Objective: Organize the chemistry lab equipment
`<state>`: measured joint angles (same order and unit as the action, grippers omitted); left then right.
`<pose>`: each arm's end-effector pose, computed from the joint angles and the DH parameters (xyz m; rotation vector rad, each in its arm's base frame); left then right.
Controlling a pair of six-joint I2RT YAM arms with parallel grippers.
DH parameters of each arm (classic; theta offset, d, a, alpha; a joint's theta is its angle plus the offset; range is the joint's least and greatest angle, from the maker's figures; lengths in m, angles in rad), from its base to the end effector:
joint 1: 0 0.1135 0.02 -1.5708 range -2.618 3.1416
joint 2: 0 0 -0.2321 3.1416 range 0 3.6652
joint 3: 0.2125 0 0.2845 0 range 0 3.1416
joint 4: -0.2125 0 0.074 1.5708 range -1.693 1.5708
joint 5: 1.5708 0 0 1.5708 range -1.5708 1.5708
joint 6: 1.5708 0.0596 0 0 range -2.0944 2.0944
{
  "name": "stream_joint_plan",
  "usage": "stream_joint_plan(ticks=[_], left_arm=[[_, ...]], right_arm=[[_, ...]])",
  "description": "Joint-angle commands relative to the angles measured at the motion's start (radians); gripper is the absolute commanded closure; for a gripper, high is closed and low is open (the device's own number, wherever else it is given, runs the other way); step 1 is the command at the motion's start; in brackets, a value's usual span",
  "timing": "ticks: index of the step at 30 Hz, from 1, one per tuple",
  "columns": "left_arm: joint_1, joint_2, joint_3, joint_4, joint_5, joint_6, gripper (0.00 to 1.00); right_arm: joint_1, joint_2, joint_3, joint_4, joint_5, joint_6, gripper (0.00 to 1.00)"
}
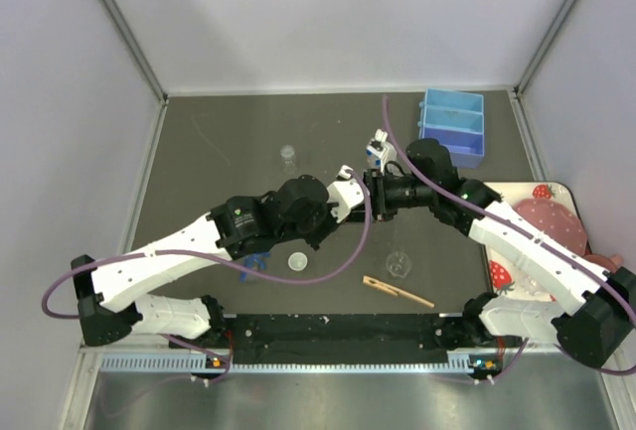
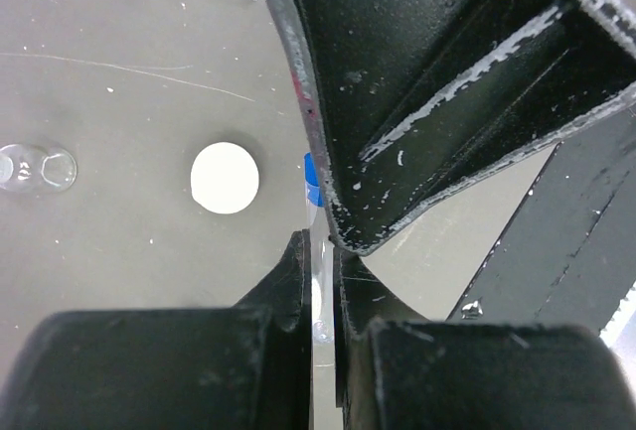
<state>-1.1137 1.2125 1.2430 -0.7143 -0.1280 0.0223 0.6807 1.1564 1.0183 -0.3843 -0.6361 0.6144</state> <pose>0.1471 -0.2819 0.3152 1.1704 1.9633 -0.4382 0.2232 0.2263 0.2863 -0.5091 2.2636 1.3934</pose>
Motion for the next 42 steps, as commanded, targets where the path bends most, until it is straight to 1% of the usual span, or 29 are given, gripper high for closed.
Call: stream_joint_plan(ticks=[1, 2, 5, 6, 7, 18, 29, 31, 32, 35, 37, 39, 41, 42], left_arm=[[-0.003, -0.042, 0.007, 0.05, -0.027, 0.014, 1.0], [-0.003, -0.045, 0.007, 0.052, -0.025, 0.016, 1.0], [-0.003, -0.044, 0.007, 0.059, -0.022, 0.015, 1.0], [-0.003, -0.044, 0.006, 0.061, -0.021, 0.014, 1.0], [-0.003, -0.044, 0.004, 0.061, -0.021, 0.013, 1.0], [-0.003, -0.034, -0.007, 0.072, 0.018, 0.004, 1.0], [-0.003, -0.042, -0.013, 0.076, 0.018, 0.007, 1.0], [-0.002, -0.041, -0.014, 0.076, 0.018, 0.005, 1.0], [-0.003, -0.041, -0.013, 0.076, 0.015, 0.005, 1.0], [-0.003, -0.036, -0.014, 0.076, 0.002, 0.005, 1.0], [-0.003, -0.037, -0.014, 0.079, 0.001, 0.004, 1.0], [-0.003, -0.036, -0.014, 0.078, 0.001, 0.004, 1.0], [-0.003, -0.034, -0.013, 0.079, -0.001, 0.001, 1.0], [-0.003, -0.031, -0.013, 0.078, -0.008, -0.002, 0.93]], right_arm=[[0.014, -0.006, -0.003, 0.047, -0.02, 0.007, 0.54], [0.014, -0.006, -0.004, 0.048, -0.019, 0.005, 0.54], [0.014, -0.006, -0.007, 0.051, -0.02, 0.007, 0.61], [0.014, -0.007, -0.007, 0.054, -0.017, 0.008, 0.65], [0.014, -0.006, -0.007, 0.055, -0.017, 0.01, 0.66], [0.014, 0.014, 0.008, 0.088, -0.03, 0.019, 0.64], [0.011, 0.028, 0.014, 0.107, -0.036, 0.021, 0.68], [0.014, 0.031, 0.014, 0.111, -0.039, 0.024, 0.71], [0.014, 0.032, 0.013, 0.113, -0.042, 0.025, 0.75], [0.016, 0.032, 0.011, 0.119, -0.047, 0.027, 0.81], [0.016, 0.032, 0.008, 0.12, -0.047, 0.028, 0.82], [0.016, 0.034, 0.006, 0.122, -0.047, 0.03, 0.89], [0.016, 0.035, 0.003, 0.127, -0.043, 0.034, 1.0], [0.016, 0.037, 0.002, 0.13, -0.043, 0.036, 1.0]])
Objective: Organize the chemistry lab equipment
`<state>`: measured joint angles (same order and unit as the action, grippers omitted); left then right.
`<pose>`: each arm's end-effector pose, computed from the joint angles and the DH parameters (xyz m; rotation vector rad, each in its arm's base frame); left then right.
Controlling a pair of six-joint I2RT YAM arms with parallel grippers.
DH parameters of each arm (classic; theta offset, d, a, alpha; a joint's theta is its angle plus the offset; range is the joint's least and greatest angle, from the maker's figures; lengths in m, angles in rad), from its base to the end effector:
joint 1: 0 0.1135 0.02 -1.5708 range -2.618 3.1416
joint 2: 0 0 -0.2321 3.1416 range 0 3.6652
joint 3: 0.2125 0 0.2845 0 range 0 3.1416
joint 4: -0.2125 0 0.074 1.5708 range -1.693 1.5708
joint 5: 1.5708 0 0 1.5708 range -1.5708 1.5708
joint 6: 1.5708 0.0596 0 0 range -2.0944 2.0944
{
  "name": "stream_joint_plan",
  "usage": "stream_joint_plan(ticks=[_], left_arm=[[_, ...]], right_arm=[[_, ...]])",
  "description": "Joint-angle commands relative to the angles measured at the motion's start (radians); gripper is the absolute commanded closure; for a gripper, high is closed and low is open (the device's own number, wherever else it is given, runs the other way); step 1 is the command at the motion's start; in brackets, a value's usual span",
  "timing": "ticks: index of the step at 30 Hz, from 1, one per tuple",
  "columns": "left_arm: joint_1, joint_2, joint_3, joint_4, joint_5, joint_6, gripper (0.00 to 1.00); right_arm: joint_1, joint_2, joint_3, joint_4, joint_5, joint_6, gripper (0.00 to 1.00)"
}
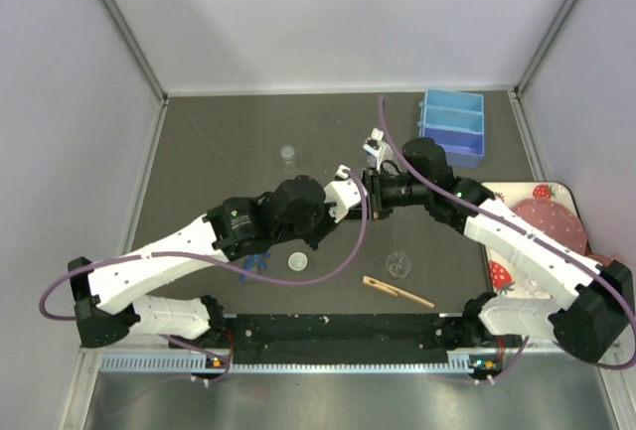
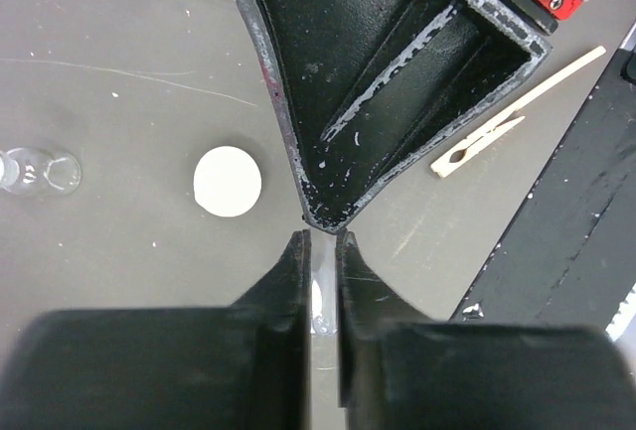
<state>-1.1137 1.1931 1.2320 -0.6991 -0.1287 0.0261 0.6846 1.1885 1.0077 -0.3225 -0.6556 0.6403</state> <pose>0.1459 -0.2794 0.3184 1.1602 1.9427 -0.4482 0.2280 0.2330 0.2794 -0.5057 2.2564 1.4319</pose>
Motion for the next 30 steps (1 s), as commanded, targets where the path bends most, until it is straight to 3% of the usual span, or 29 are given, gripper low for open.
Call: stream_joint_plan(ticks=[1, 2, 4, 5, 12, 20, 30], left_arm=[[-0.003, -0.013, -0.002, 0.062, -0.011, -0.006, 0.79], [-0.003, -0.013, 0.0, 0.062, -0.015, -0.008, 0.51], [-0.003, -0.018, 0.0, 0.061, -0.02, -0.011, 0.27], [-0.003, -0.023, 0.0, 0.061, -0.023, -0.012, 0.01], [-0.003, -0.069, 0.052, 0.017, -0.058, -0.025, 0.01], [-0.003, -0.076, 0.043, -0.046, -0.244, -0.086, 0.01], [-0.003, -0.072, -0.037, 0.007, -0.246, -0.133, 0.01]], right_arm=[[0.012, 0.005, 0.011, 0.069, -0.022, 0.01, 1.0], [0.01, 0.003, 0.012, 0.069, -0.019, 0.012, 1.0], [0.013, 0.003, 0.014, 0.069, -0.015, 0.009, 1.0], [0.013, 0.003, 0.017, 0.069, -0.004, 0.006, 1.0], [0.01, 0.052, 0.11, -0.033, 0.149, -0.08, 1.0], [-0.103, 0.103, 0.241, -0.249, 0.5, -0.218, 1.0], [-0.212, 0.239, 0.345, -0.361, 0.844, -0.292, 1.0]])
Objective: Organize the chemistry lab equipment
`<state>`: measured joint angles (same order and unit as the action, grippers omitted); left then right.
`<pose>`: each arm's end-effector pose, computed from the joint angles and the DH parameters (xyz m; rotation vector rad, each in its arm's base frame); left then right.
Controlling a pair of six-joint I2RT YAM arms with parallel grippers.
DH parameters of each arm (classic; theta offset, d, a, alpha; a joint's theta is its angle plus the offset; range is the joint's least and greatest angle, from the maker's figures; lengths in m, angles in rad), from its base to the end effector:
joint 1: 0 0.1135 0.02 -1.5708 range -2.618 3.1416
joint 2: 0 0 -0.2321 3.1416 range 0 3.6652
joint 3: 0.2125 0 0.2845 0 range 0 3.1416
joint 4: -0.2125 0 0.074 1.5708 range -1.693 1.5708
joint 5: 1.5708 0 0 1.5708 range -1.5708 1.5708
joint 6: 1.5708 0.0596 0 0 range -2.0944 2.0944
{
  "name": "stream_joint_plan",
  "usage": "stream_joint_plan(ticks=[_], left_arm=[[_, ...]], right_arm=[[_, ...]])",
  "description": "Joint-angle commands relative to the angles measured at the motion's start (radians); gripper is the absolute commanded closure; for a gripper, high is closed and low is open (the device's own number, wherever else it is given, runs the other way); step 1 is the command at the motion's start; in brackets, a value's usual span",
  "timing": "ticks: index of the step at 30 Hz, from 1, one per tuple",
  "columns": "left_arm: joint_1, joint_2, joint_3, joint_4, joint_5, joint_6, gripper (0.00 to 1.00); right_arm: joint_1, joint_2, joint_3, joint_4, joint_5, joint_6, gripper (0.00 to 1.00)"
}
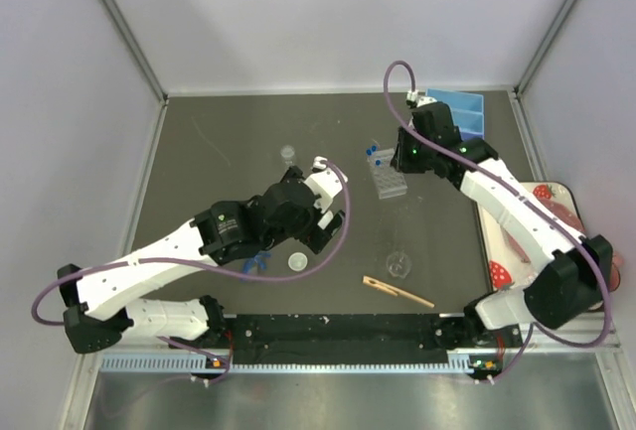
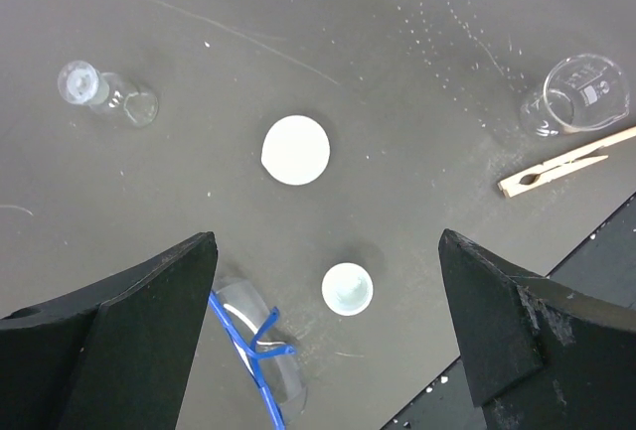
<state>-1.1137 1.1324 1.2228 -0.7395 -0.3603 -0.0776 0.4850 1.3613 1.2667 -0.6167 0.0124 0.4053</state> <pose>0.1497 -0.2567 0.3301 0.9068 1.9885 -0.2782 0.3148 0.1651 0.2868 -0.0859 2.3214 0.4454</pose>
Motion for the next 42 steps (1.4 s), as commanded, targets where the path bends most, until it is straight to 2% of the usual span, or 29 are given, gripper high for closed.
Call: stream_joint_plan(ticks=[1, 14, 42], left_arm=[[-0.003, -0.008, -0.032, 0.049, -0.008, -0.033, 0.01], [-0.001, 0.007, -0.065, 0.069, -0.043, -0.054, 0.01], [0.011, -0.011, -0.097, 0.08, -0.042, -0.06, 0.01]], right_arm=[[-0.011, 0.082, 0.097, -0.074, 0.187, -0.065, 1.0], [-0.01, 0.326, 0.217, -0.091, 0.189, -0.115, 1.0], [0.03, 0.49, 0.315, -0.021, 0.181, -0.143, 1.0]])
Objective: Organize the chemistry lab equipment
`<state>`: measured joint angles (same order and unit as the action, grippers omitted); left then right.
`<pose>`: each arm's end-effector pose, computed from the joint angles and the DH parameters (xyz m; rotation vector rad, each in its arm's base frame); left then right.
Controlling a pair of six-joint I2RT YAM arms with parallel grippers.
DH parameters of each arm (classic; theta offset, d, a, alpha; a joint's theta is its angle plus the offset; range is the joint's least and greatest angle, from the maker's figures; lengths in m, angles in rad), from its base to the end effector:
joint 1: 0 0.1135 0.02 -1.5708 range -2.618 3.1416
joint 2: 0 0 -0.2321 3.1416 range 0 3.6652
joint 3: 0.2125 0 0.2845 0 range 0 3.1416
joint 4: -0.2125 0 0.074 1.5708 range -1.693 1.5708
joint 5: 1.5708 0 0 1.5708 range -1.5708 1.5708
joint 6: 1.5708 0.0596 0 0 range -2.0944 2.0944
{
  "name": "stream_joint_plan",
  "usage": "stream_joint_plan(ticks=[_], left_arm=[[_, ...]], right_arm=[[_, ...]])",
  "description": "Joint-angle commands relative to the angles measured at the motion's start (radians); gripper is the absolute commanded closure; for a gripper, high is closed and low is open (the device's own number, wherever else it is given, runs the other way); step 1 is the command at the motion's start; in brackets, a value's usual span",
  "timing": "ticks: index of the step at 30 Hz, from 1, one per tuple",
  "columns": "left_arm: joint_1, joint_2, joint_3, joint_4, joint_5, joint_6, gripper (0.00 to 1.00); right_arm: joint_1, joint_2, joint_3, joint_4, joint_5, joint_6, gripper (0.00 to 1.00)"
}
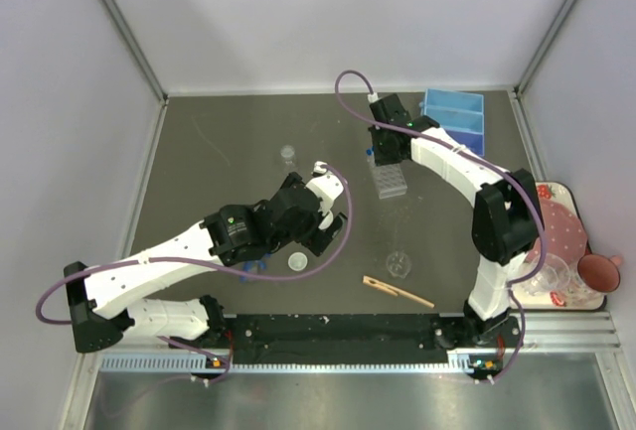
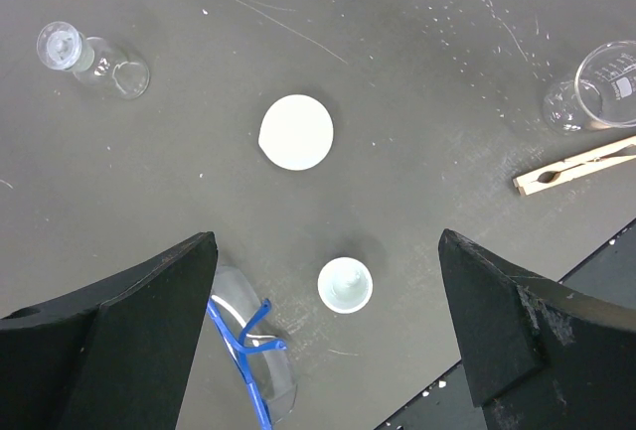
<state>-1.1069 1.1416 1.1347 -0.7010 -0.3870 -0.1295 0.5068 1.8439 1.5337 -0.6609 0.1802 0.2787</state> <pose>0.1544 -0.2583 0.2986 0.8648 2.0527 -0.2377 0.3904 0.2045 0.1998 -0.2168 2.5115 0.0878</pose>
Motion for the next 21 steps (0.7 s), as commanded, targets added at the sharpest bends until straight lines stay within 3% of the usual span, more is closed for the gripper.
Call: stream_joint_plan(ticks=[1, 21], left_arm=[[0.004, -0.02, -0.009, 0.041, -0.015, -0.009, 0.01], [0.004, -0.02, -0.012, 0.044, -0.012, -0.01, 0.01]], right_arm=[[0.012, 0.009, 0.048, 0.024, 0.018, -0.016, 1.0], [0.013, 0.04, 0.028, 0.024, 0.041, -0.032, 1.0]])
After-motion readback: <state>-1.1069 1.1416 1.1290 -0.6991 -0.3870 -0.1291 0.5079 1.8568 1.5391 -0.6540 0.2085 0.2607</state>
